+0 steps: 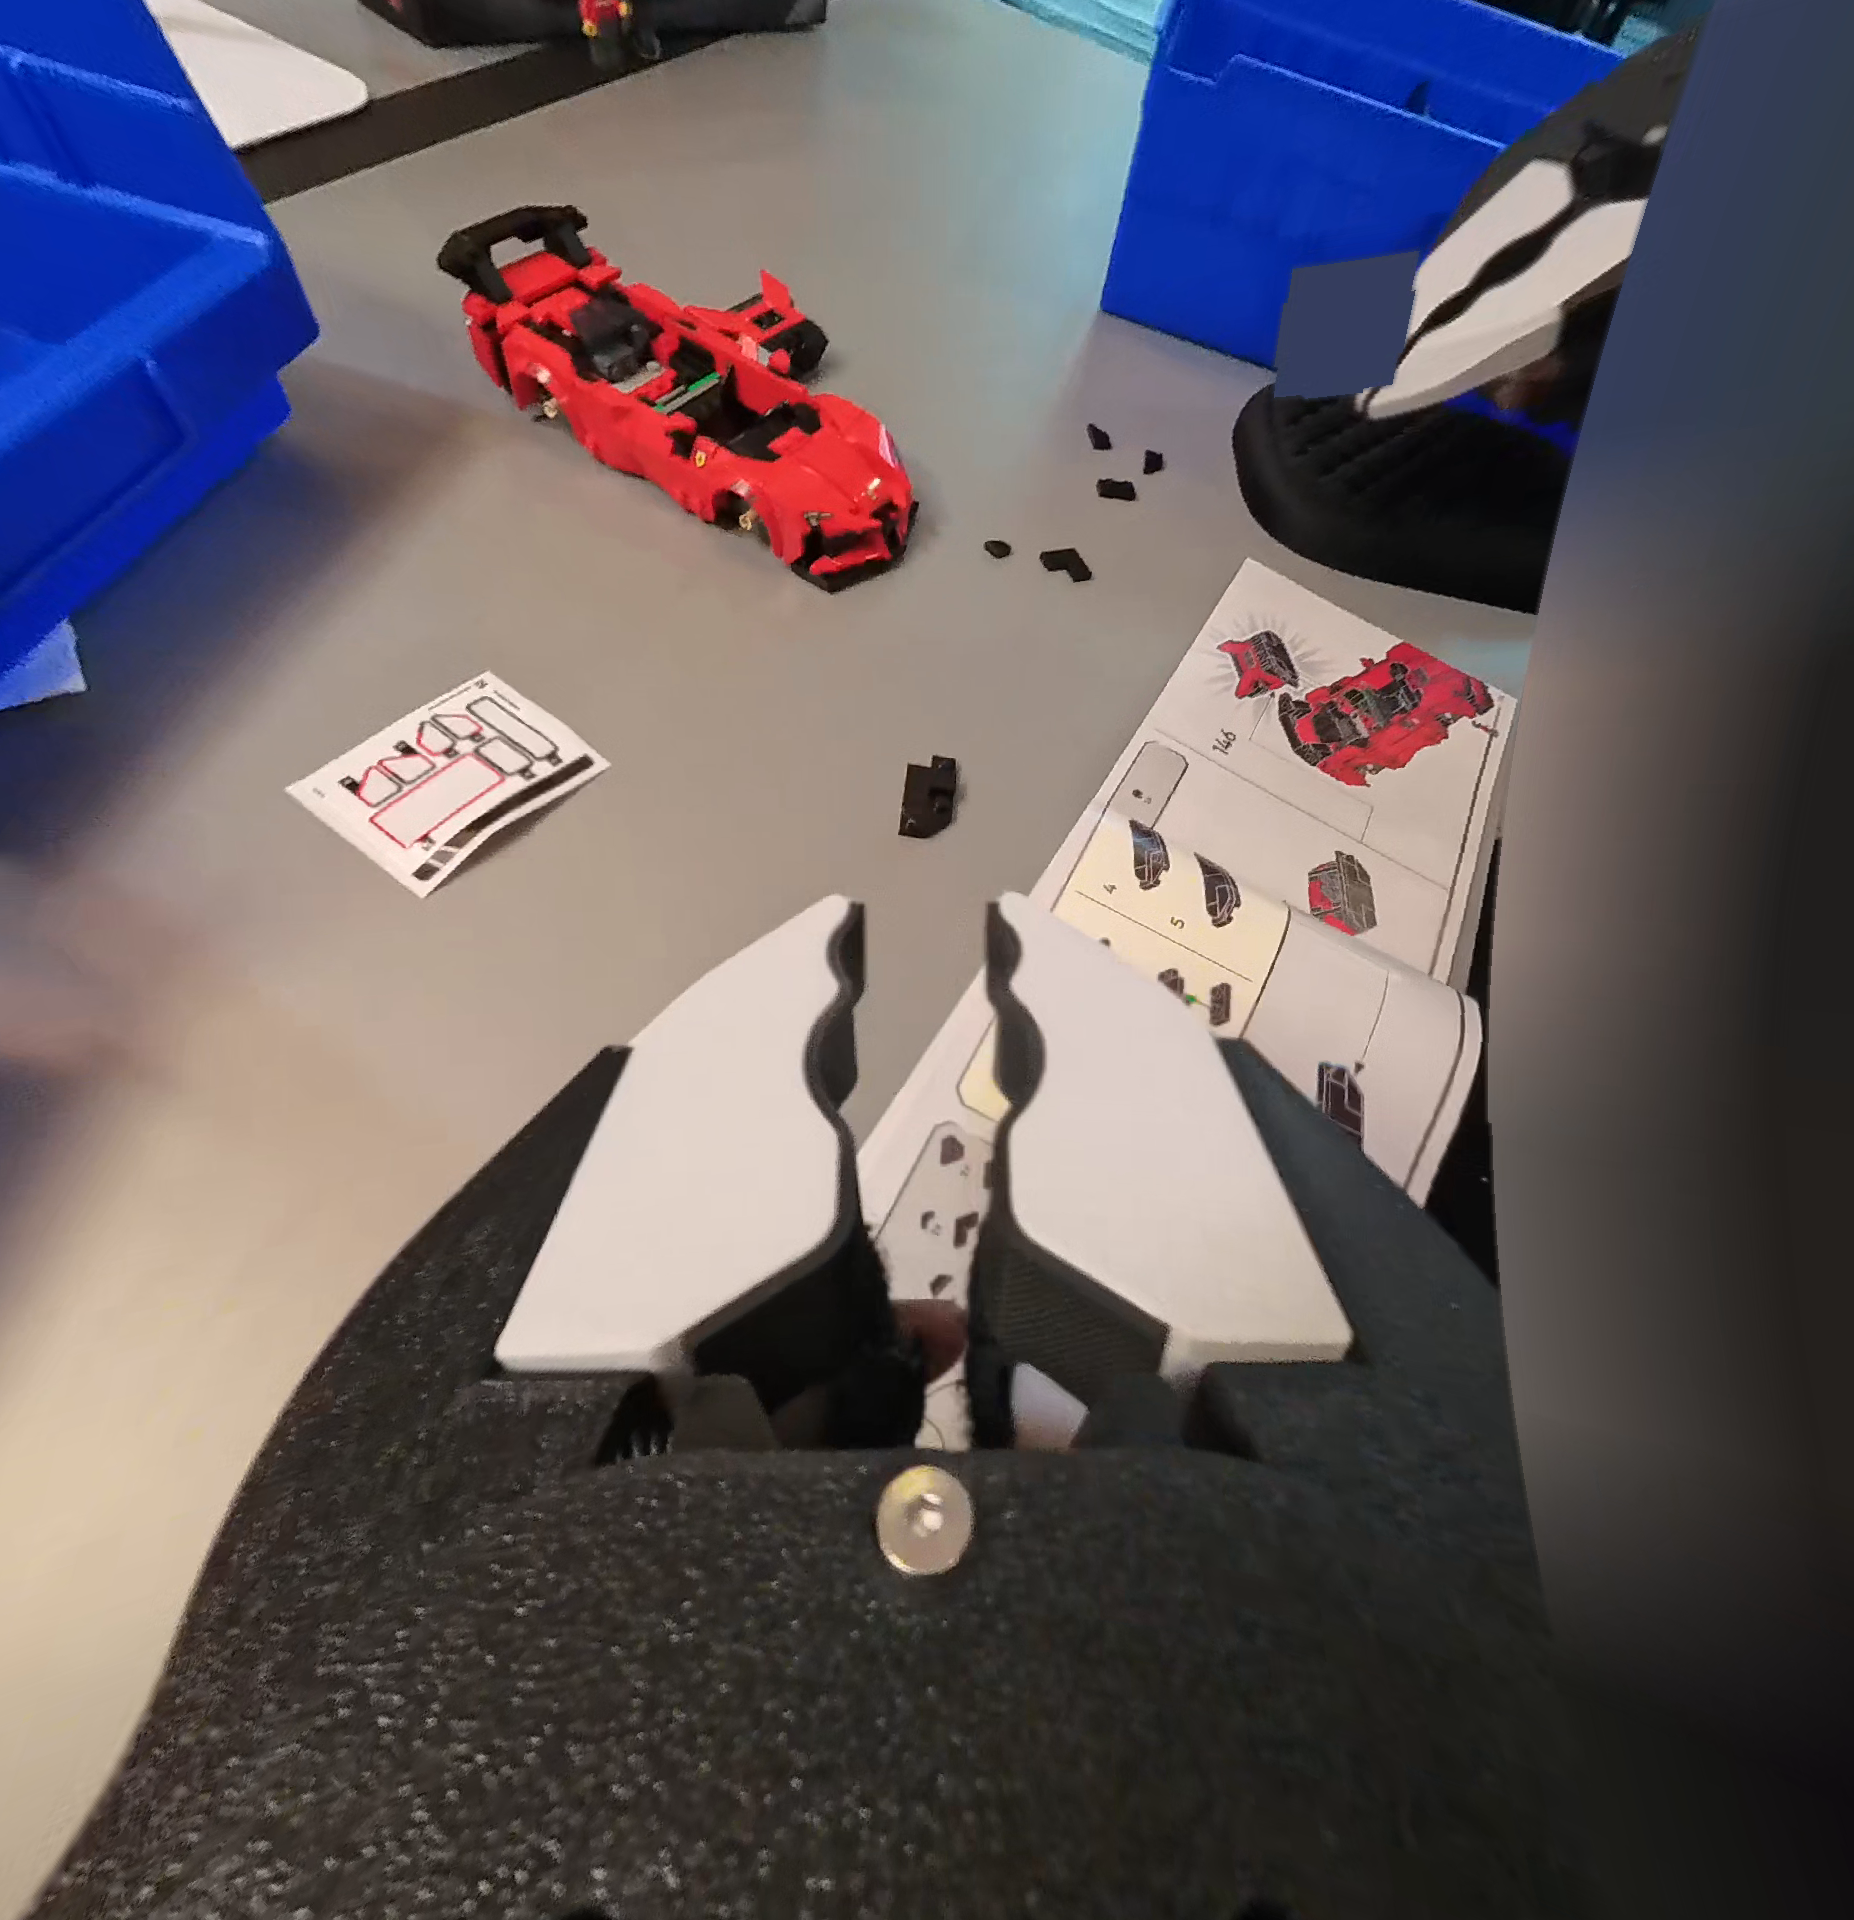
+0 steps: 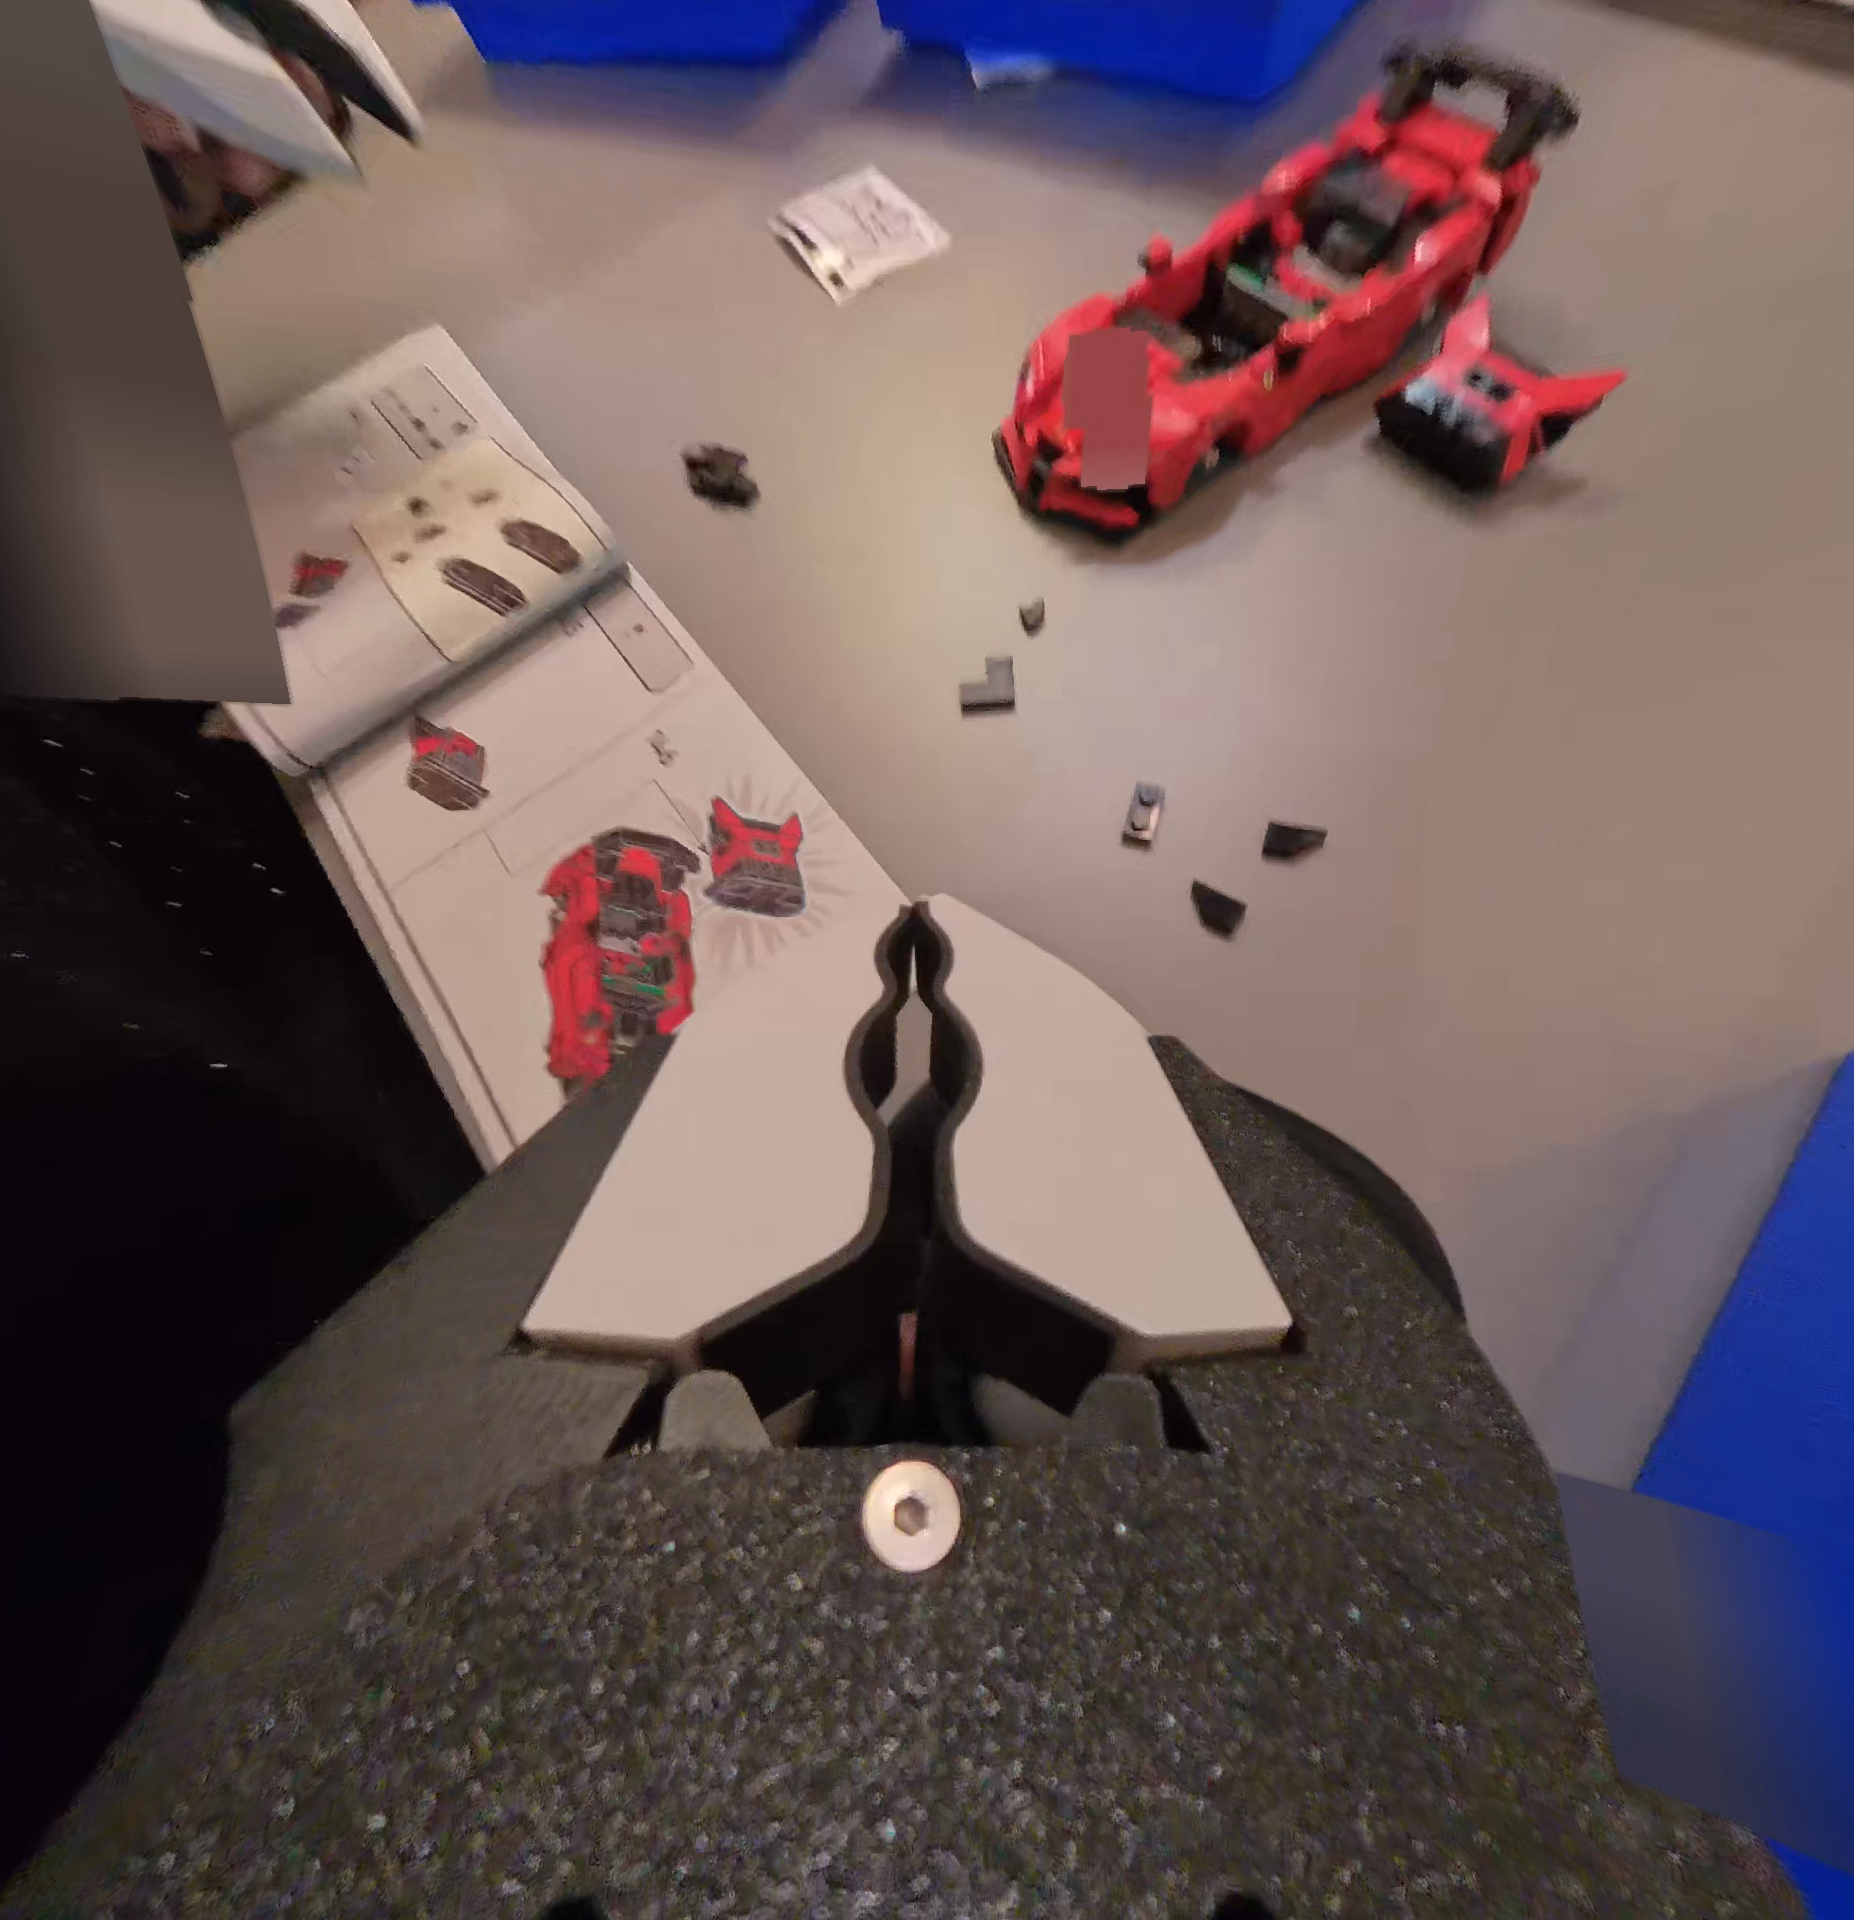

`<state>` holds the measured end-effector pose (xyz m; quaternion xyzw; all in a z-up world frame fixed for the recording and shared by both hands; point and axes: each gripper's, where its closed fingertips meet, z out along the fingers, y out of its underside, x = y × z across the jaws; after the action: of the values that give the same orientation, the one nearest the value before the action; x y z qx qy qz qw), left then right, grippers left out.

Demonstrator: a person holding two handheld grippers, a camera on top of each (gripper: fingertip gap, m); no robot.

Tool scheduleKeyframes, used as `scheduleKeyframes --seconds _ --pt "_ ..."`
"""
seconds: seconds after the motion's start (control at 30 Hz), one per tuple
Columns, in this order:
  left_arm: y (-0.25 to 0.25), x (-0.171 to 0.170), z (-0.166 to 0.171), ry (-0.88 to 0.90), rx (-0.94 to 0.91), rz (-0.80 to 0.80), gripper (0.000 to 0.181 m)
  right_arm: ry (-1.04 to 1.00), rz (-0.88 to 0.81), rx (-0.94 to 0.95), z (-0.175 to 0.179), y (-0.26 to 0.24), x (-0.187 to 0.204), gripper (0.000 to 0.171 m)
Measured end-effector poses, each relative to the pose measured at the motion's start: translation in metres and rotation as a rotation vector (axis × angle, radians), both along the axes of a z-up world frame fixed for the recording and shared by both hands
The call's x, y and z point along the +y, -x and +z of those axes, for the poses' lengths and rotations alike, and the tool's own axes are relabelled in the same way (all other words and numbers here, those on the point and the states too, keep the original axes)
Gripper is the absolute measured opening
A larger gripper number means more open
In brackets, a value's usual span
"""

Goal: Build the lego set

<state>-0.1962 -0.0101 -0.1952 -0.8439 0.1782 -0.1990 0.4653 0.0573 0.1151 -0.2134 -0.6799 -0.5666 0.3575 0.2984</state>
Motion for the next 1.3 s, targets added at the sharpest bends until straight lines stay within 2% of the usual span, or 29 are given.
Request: scheduleKeyframes --seconds 0.1,0.17,0.27,0.37,0.5,0.67,0.9,1.0,1.1,1.3 --pt "0.003 -0.003 0.006 -0.032 -0.007 0.059 0.047 0.016 0.018 0.118 0.04 -0.01 -0.01 0.017" --pt "0.005 -0.001 0.014 -0.08 -0.02 0.104 0.056 -0.017 -0.022 0.178 0.073 -0.035 -0.01 0.022" --pt "0.005 0.005 0.029 -0.144 -0.058 0.15 0.064 -0.13 -0.17 0.188 0.114 -0.094 -0.001 0.039" --pt "0.004 0.017 0.042 -0.181 -0.092 0.195 0.072 -0.257 -0.374 0.084 0.125 -0.168 0.016 0.044" --pt "-0.012 0.039 0.06 -0.226 -0.107 0.194 0.072 -0.267 -0.513 -0.078 0.103 -0.239 0.031 0.041" --pt "-0.037 0.068 0.079 -0.265 -0.108 0.162 0.069 -0.174 -0.517 -0.186 0.067 -0.27 0.053 0.04" --pt "-0.042 0.105 0.092 -0.254 -0.119 0.189 0.066 -0.069 -0.283 -0.338 0.02 -0.259 0.071 0.029" --pt "-0.042 0.118 0.099 -0.26 -0.143 0.198 0.065 -0.037 -0.187 -0.425 -0.002 -0.252 0.074 0.029" --pt "-0.04 0.125 0.1 -0.255 -0.126 0.207 0.065 -0.026 -0.164 -0.524 -0.019 -0.253 0.082 0.032" --pt "-0.025 0.137 0.089 -0.213 -0.107 0.259 0.065 -0.007 -0.037 -0.473 -0.028 -0.225 0.086 0.034"
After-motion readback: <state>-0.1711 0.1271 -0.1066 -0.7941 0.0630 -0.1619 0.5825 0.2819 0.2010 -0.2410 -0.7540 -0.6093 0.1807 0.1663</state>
